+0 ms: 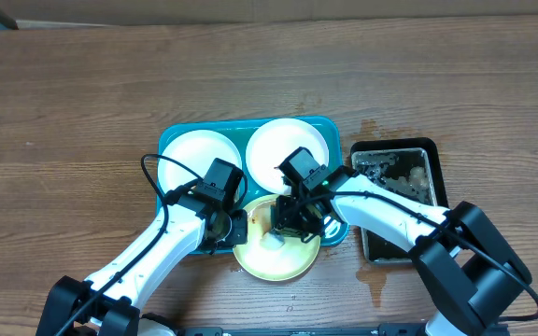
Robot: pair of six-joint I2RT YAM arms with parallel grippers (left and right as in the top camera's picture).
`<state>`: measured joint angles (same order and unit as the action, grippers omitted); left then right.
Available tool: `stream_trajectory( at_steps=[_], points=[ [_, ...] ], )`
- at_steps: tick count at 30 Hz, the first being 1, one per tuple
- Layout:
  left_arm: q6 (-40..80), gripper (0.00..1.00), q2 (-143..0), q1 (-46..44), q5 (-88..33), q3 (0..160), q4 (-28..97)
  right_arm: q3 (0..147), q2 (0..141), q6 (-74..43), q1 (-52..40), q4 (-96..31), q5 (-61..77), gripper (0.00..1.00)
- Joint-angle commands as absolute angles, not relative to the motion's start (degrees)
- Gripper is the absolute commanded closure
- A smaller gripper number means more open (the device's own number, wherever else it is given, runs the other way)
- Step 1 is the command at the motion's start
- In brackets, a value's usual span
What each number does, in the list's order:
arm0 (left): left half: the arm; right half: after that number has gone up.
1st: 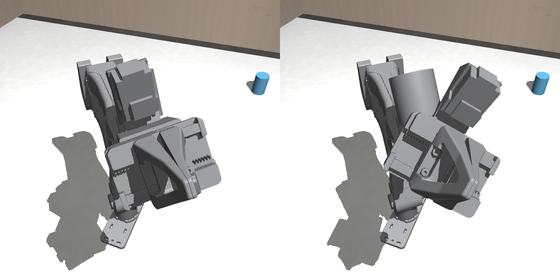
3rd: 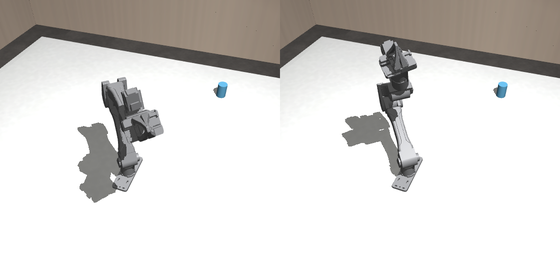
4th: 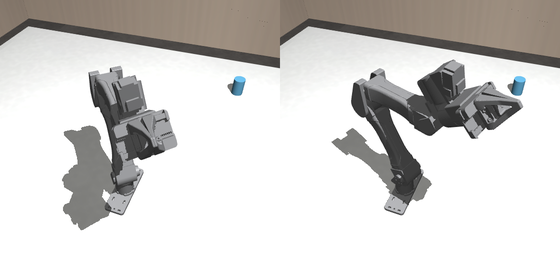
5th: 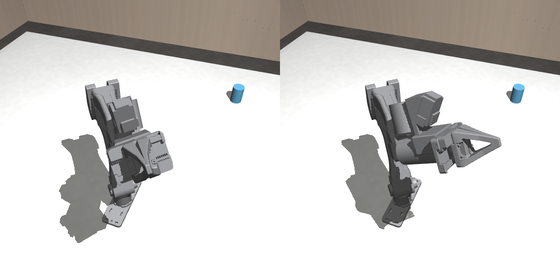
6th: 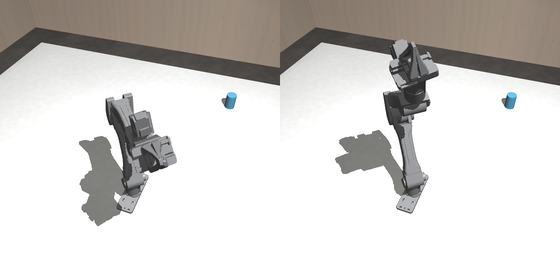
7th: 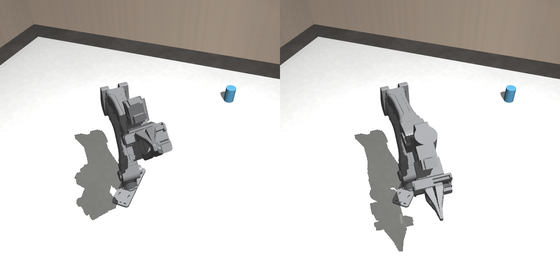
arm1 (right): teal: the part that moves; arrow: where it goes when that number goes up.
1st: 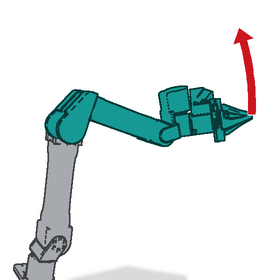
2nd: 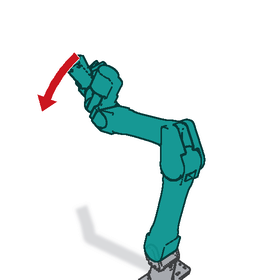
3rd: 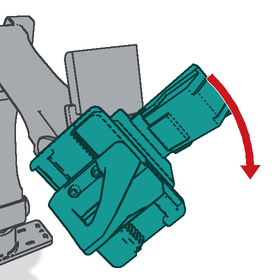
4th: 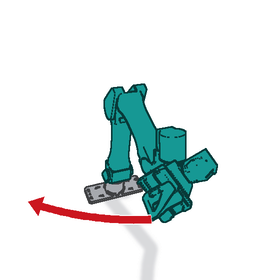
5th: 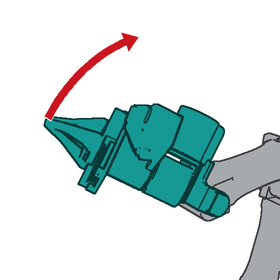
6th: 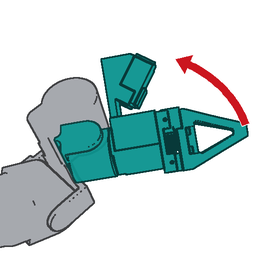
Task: Clean dirty plates on tray and stack at the side
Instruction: 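Scrub the yellow plate with the sponge while the left gripper holds it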
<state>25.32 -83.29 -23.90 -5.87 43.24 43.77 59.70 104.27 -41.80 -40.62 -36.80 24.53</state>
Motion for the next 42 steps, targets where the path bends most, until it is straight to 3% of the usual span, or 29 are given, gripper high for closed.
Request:
stream_trajectory(
  at_steps=[1, 11, 19, 42],
  points=[
    [25.5, 0.96, -84.0, -23.6, -2.9, 43.5, 45.0, 60.2, 104.0, -40.0, -39.7, -40.1, 10.7, 0.96],
    [25.5, 0.96, -84.0, -23.6, -2.8, 43.5, 45.0, 64.6, 100.2, -36.6, -39.7, -47.0, 4.2, 0.96],
    [25.8, 0.95, -84.0, -23.6, -2.8, 43.5, 44.9, 67.0, 97.7, -20.7, -41.2, -41.9, 22.5, 0.96],
    [25.8, 0.96, -84.0, -23.6, -7.1, 43.5, 41.8, 66.6, 104.7, -22.7, -46.9, -35.0, 22.2, 0.96]
  ],
)
